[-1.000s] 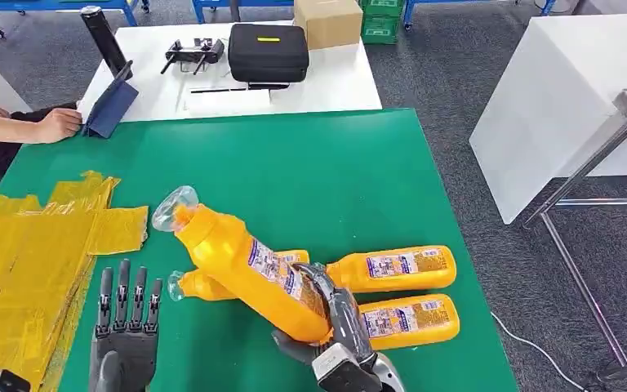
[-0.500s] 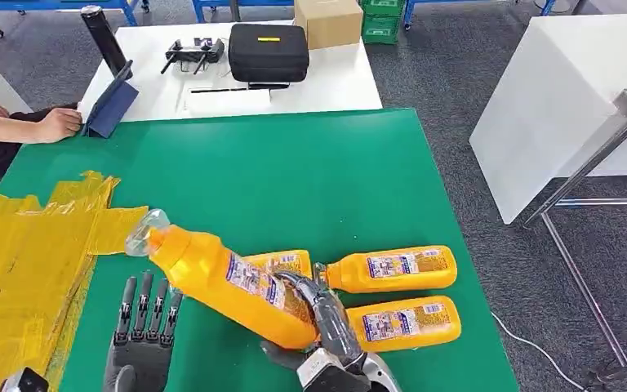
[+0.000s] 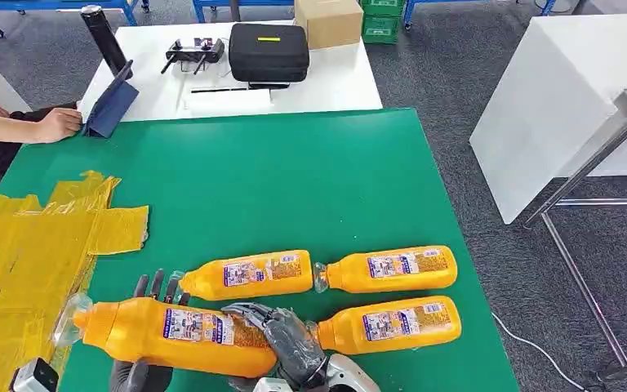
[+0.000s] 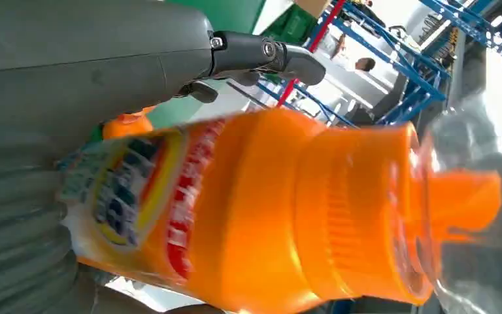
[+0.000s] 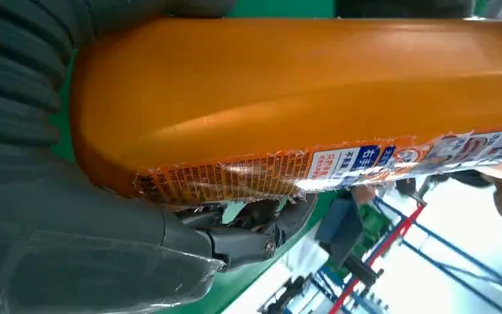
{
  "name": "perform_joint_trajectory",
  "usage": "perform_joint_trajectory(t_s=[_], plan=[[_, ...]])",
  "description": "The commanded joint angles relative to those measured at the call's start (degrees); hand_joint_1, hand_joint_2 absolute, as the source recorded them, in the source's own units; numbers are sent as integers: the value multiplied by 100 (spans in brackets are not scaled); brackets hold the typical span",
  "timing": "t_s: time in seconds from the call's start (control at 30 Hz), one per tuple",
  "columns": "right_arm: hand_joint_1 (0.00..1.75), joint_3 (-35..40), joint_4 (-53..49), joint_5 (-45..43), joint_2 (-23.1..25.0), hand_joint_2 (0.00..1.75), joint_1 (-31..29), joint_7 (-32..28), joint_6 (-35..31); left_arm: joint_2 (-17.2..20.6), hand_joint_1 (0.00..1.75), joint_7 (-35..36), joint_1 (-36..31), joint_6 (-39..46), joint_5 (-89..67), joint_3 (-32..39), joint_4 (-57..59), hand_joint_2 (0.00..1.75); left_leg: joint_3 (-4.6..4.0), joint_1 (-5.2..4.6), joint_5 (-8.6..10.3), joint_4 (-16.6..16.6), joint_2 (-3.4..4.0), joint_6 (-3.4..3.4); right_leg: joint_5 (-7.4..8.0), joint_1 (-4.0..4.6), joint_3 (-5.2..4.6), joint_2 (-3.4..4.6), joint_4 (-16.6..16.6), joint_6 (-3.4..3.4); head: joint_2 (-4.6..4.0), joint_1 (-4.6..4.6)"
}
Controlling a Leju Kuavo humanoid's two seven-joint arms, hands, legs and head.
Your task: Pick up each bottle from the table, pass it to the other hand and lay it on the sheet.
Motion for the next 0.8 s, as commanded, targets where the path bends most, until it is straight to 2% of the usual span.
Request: perform_joint_trajectory(t_s=[0.03, 0.37, 0.4, 0.43, 0.8], plan=[[175, 477, 936, 20, 155, 175, -225, -35, 51, 183, 0, 32, -202, 66, -51, -145, 363, 175, 14, 7, -1, -6, 10, -12, 1, 7, 15, 3, -10, -7, 0, 0], [175, 544, 1102, 16, 171, 175, -285, -34, 97, 218, 0, -63, -275, 188, -357, -183, 392, 175, 10, 6, -1, -5, 4, -11, 0, 6, 11, -3, -8, -6, 0, 0], [175, 543, 1095, 16, 172, 175, -300, -36, 103, 227, 73, -64, -275, 183, -361, -184, 395, 175, 14, 10, -4, -2, 6, -15, -3, 10, 18, -5, -9, -9, 0, 0], [175, 514, 1089, 7, 174, 175, -285, -20, 80, 230, 175, -159, -279, 227, -560, -202, 376, 175, 11, 6, -2, -3, 2, -12, -2, 6, 13, -6, -7, -6, 0, 0], [175, 107, 446, 64, 43, 175, -32, 127, -395, 85, 175, -355, -115, 217, -710, 11, -43, 175, 3, 9, -6, 8, 1, -12, -6, 9, 7, -9, -1, -7, 0, 0]])
